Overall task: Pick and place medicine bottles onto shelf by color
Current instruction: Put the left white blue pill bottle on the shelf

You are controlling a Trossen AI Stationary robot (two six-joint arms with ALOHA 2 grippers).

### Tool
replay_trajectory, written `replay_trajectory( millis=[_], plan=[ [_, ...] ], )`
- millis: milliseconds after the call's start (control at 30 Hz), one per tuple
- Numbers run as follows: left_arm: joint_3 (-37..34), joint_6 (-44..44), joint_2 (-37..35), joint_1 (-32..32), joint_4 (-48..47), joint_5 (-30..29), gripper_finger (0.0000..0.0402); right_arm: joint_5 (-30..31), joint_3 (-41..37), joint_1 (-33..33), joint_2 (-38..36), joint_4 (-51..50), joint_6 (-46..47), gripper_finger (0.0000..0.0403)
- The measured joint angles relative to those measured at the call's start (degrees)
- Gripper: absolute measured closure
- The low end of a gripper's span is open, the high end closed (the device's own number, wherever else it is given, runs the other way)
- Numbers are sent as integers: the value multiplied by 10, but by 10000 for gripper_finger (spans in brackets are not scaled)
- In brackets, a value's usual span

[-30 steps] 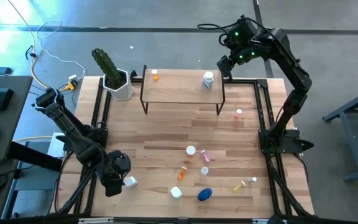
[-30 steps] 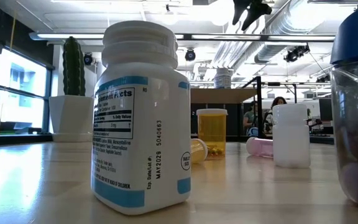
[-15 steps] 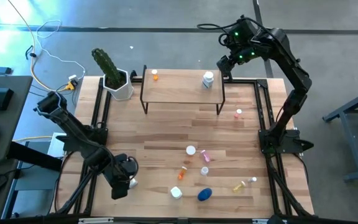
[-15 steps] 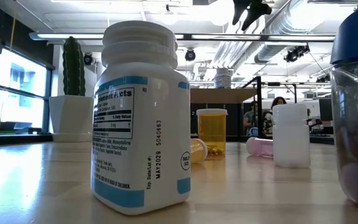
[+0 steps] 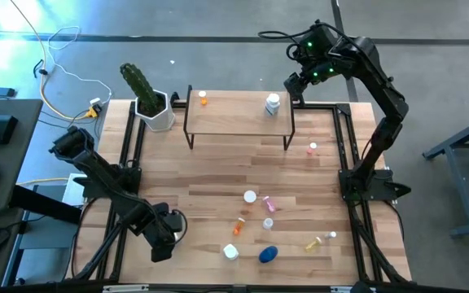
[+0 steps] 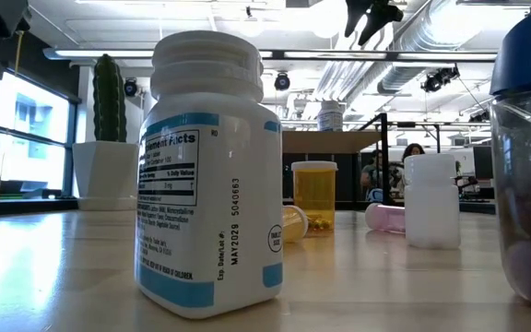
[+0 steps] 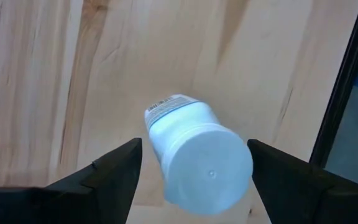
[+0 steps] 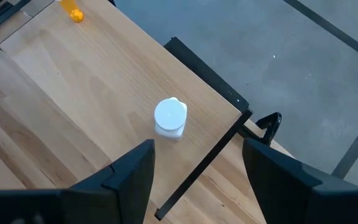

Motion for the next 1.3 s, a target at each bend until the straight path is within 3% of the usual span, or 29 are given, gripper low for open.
replay_trajectory(
  millis=[467,833,1300],
  plan=[
    [1,4,-8,0,2,-4,241,0,0,0,0,0,10,169],
    [1,32,-66,44,-8,-4,231,0,0,0,0,0,9,169],
    [5,200,-189,254,-22,-10,230,0,0,0,0,0,8,169]
  ],
)
